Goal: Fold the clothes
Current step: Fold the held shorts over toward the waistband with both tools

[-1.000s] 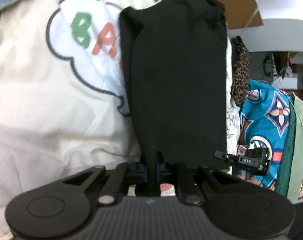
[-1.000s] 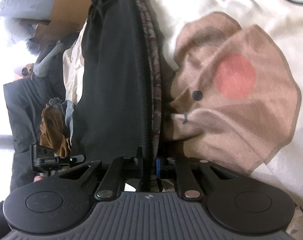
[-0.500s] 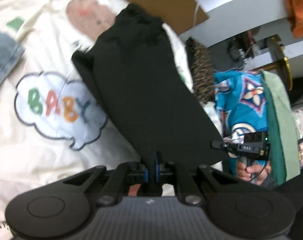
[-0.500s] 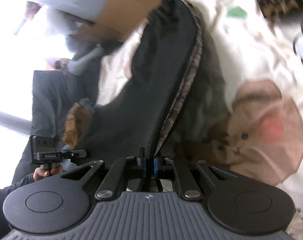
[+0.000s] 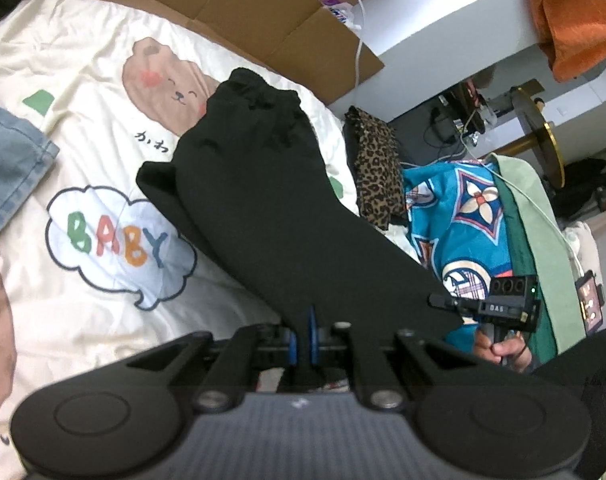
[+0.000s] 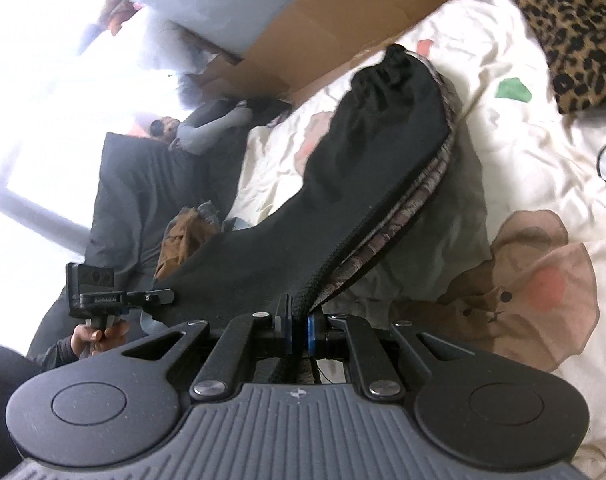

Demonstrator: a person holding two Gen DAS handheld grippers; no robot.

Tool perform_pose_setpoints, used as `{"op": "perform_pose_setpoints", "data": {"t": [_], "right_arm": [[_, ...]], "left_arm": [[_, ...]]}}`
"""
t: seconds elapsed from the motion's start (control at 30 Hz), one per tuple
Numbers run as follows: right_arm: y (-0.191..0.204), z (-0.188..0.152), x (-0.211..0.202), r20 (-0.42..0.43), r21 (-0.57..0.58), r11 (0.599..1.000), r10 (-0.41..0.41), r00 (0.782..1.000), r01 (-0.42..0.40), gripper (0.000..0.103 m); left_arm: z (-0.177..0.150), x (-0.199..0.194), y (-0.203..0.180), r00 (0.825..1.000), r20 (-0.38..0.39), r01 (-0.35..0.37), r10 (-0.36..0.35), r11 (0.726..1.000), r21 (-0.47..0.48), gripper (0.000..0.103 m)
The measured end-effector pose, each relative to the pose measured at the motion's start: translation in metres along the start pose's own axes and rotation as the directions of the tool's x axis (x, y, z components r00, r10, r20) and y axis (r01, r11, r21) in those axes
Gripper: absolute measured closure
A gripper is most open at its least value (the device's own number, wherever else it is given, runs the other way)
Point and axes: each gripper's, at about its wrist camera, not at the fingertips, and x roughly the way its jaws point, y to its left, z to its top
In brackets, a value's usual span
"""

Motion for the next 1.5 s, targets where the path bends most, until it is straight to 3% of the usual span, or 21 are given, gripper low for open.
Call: {"op": "perform_pose_setpoints", "data": {"t": [0.33, 0.63, 0.8, 1.07, 1.33, 1.5], "right_arm": [[0.003, -0.017, -0.005, -0.046, -0.022, 1.000, -0.004, 0.999, 0.003, 0.098], [-0.015, -0.016, 0.003, -0.035, 0.066, 0.997, -0.029, 0.999, 0.031, 0.098], [-0.025, -0.009, 0.007, -0.004, 0.105, 0.994, -0.020, 1.000, 0.020, 0.098], [-0.031, 0.018, 0.013, 0.025, 0.118, 0.993, -0.021, 0.999, 0.018, 0.098], [-0.036, 0.061, 0.033, 0.022, 0.138, 0.988, -0.074, 0.997, 0.070, 0.097], [-0.049, 0.085, 0.048, 0.050, 0.225, 0.973, -0.068, 0.996, 0.055, 0.097]], "left_arm": [[-0.028, -0.010, 0.005, 1.000, -0.009, 0.012, -0.013, 1.000, -0.029, 0.097], [-0.018, 0.004, 0.027, 0.998, 0.028, 0.059, -0.056, 0.992, -0.113, 0.096], [-0.004, 0.010, 0.037, 0.992, 0.086, 0.105, -0.092, 0.980, -0.170, 0.097], [0.033, 0.022, 0.036, 0.984, 0.135, 0.135, -0.113, 0.977, -0.168, 0.097], [0.067, 0.043, 0.048, 0.983, 0.176, 0.095, -0.047, 0.955, -0.279, 0.097], [0.092, 0.058, 0.060, 0.980, 0.198, 0.081, -0.018, 0.946, -0.315, 0.097]]}}
